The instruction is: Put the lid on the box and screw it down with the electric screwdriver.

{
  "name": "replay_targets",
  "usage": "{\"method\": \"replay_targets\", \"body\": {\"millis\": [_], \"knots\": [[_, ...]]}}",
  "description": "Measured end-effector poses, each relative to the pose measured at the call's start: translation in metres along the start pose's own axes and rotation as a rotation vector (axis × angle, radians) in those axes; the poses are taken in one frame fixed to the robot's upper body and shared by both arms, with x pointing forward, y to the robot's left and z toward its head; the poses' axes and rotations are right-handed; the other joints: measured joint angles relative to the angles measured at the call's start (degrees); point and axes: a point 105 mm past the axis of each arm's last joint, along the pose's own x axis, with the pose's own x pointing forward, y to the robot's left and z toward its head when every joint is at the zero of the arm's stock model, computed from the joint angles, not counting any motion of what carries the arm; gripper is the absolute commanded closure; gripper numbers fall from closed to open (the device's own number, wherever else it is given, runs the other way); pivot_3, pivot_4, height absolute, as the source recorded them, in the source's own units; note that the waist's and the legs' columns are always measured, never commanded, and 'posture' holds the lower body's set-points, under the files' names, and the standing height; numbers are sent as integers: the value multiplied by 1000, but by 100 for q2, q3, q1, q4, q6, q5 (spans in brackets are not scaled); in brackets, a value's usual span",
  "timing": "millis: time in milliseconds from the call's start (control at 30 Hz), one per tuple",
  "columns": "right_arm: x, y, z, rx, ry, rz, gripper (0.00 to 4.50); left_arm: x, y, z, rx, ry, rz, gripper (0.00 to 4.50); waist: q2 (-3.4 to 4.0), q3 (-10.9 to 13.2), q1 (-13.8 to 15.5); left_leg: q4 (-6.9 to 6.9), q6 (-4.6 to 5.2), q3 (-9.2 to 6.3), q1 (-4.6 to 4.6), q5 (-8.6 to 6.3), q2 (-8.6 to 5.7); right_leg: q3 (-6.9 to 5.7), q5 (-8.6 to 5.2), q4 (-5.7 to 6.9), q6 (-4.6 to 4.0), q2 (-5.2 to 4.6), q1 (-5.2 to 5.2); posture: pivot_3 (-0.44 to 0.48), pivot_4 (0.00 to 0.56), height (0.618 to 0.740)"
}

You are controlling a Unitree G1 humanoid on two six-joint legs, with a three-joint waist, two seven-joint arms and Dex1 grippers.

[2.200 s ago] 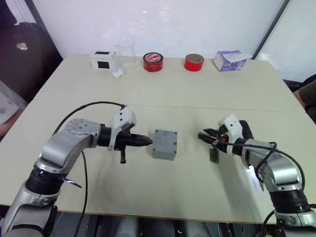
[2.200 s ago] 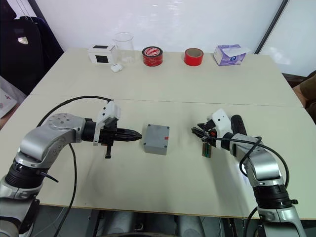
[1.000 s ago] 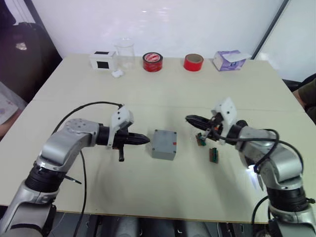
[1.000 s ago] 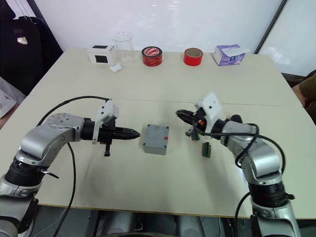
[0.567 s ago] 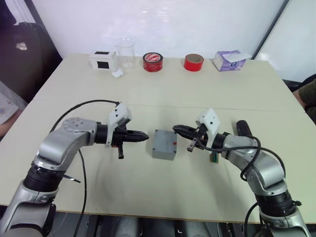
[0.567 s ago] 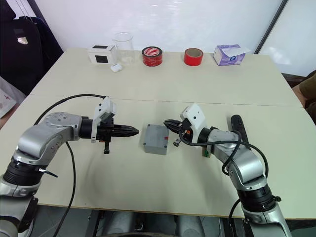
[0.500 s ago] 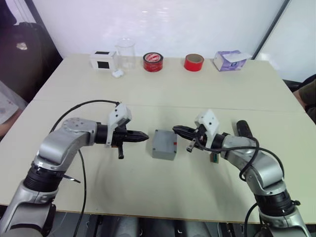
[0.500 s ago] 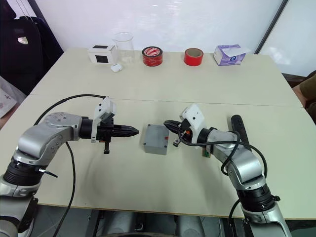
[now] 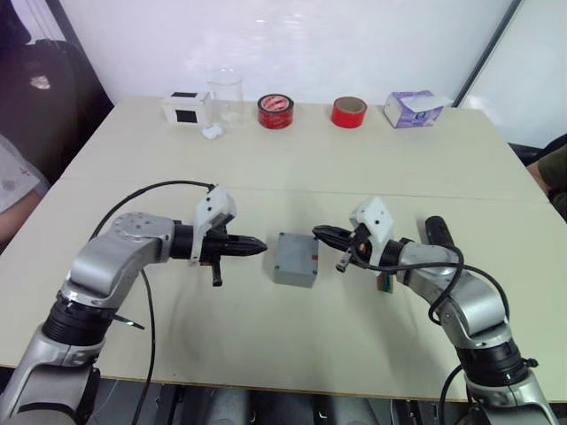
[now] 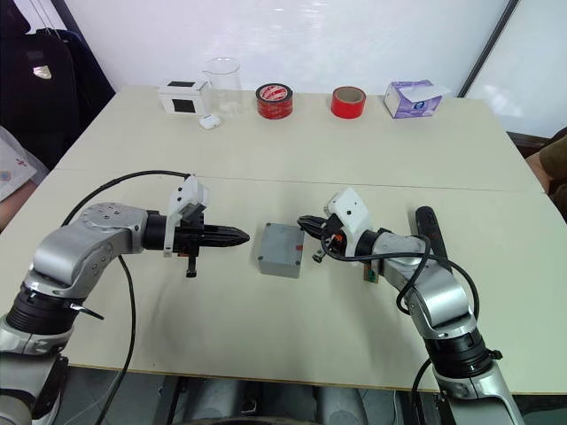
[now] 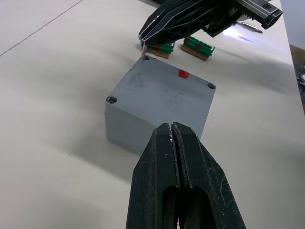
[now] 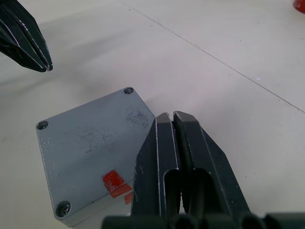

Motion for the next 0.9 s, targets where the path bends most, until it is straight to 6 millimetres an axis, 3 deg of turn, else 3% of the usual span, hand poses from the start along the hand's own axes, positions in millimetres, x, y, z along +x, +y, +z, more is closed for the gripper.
{"method": "replay_targets", "body": {"millis": [900], "knots": [[-4, -3, -2, 21, 9, -5, 4478, 1, 0, -1, 2, 2, -6, 4500, 0, 0, 0, 0, 0, 0, 0, 0, 0, 0, 0, 0, 0, 0, 0, 0, 150, 740]]}}
